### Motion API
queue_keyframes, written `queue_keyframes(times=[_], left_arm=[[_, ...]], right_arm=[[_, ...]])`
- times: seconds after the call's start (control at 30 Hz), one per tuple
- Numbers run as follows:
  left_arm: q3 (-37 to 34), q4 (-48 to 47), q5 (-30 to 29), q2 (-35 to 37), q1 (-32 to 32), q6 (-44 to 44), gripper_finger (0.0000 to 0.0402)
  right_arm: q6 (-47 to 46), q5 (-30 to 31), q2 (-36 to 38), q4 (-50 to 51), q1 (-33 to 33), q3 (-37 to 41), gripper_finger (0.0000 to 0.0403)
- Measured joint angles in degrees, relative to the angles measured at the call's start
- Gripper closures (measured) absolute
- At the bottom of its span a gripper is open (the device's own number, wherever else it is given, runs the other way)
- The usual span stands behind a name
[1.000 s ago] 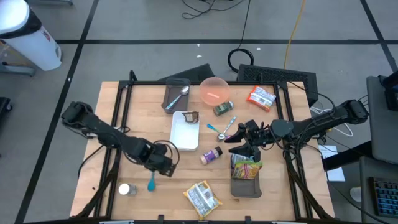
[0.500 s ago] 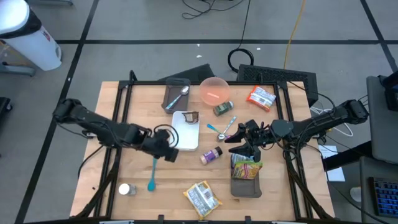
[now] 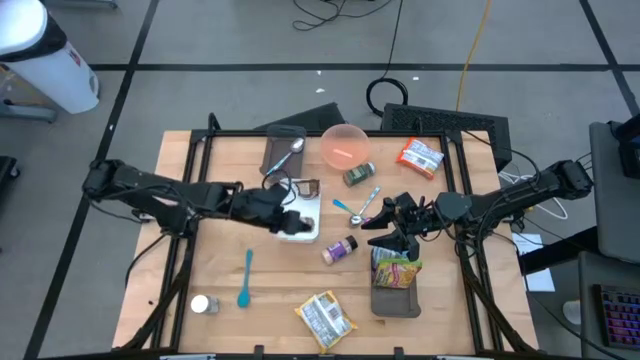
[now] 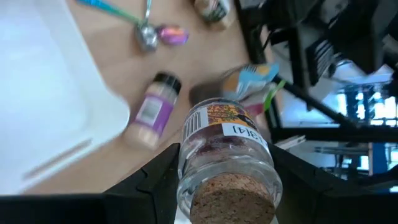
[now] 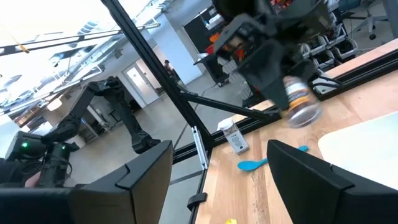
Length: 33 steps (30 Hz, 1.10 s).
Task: Pick & Place Food Item
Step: Put the brown seasoning bottle into the white bin
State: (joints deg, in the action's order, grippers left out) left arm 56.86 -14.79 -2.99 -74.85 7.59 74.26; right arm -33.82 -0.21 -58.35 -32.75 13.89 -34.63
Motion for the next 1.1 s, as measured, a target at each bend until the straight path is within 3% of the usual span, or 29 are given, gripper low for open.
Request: queue_keyframes(times=[0.3, 0.57, 0.73, 1.1], left_arm=[[3.3, 2.3, 3.3, 0.0, -6.5, -8.8, 0.0203], [11.6, 1.6, 6.0, 0.0, -9.0, -28.2, 0.0203], [15.4, 0.5, 5.7, 0.0, -9.5, -34.3, 0.0203], [26.7, -29.5, 4.2, -0.4, -13.6, -38.6, 0.0203]], right_arm=[[0.7, 0.0, 0.0, 0.0, 0.0, 0.0, 0.0149], [4.8, 0.1, 0.0, 0.0, -1.2, 0.0, 0.0149], [7.6, 0.3, 0.0, -1.3, -3.2, 0.0, 0.0149], [10.5, 0.4, 0.0, -2.2, -8.2, -1.8, 0.0149]])
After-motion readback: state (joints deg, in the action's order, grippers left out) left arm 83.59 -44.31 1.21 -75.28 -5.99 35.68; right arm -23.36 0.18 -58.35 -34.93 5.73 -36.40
